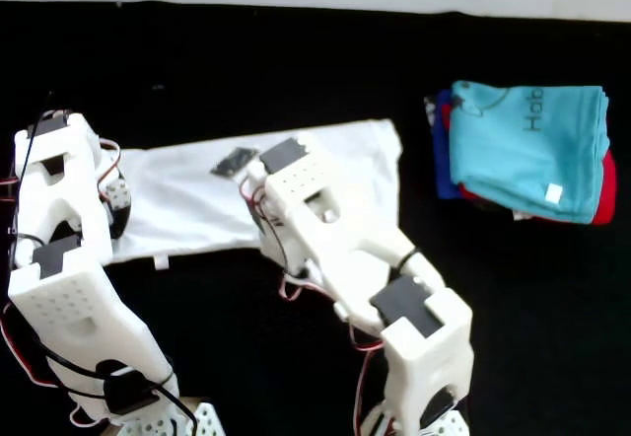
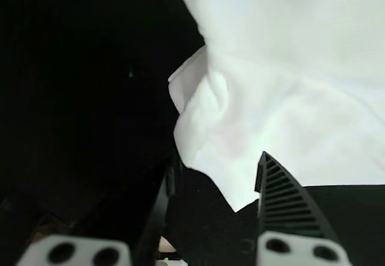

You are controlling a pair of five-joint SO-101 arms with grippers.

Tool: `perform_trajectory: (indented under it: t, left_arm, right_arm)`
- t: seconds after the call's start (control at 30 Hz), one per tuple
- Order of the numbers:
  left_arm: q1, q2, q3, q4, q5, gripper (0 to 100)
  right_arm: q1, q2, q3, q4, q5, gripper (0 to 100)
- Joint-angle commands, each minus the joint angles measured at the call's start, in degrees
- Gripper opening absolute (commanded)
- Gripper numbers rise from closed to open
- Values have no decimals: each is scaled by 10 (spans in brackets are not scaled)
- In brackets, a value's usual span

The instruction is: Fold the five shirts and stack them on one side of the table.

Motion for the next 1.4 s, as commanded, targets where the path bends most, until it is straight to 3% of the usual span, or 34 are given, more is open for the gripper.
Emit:
perform_trajectory:
  t: [0.0,0.3,0.53,0.8,0.9,1.03,1.13,1.23,1.37]
  left_arm:
    - [-2,0,0,-26,3,8]
    - [-2,0,0,-26,3,8]
    - [-2,0,0,-26,3,8]
    - [-2,0,0,-26,3,8]
    - [-2,0,0,-26,3,8]
    - [-2,0,0,-26,3,8]
    - [-2,0,0,-26,3,8]
    - [-2,0,0,-26,3,8]
    - [-2,0,0,-26,3,8]
  right_arm:
    - [-9,-7,-19,18,27,198]
    - [38,-6,21,-30,50,199]
    - [93,-6,172,-211,47,198]
    - [147,-83,169,-172,50,198]
    - [141,-145,175,-145,51,198]
    - [75,-201,227,-116,87,199]
    - [44,-209,280,-144,109,215]
    - [43,-190,310,-181,113,273]
    - [65,-133,314,-236,114,278]
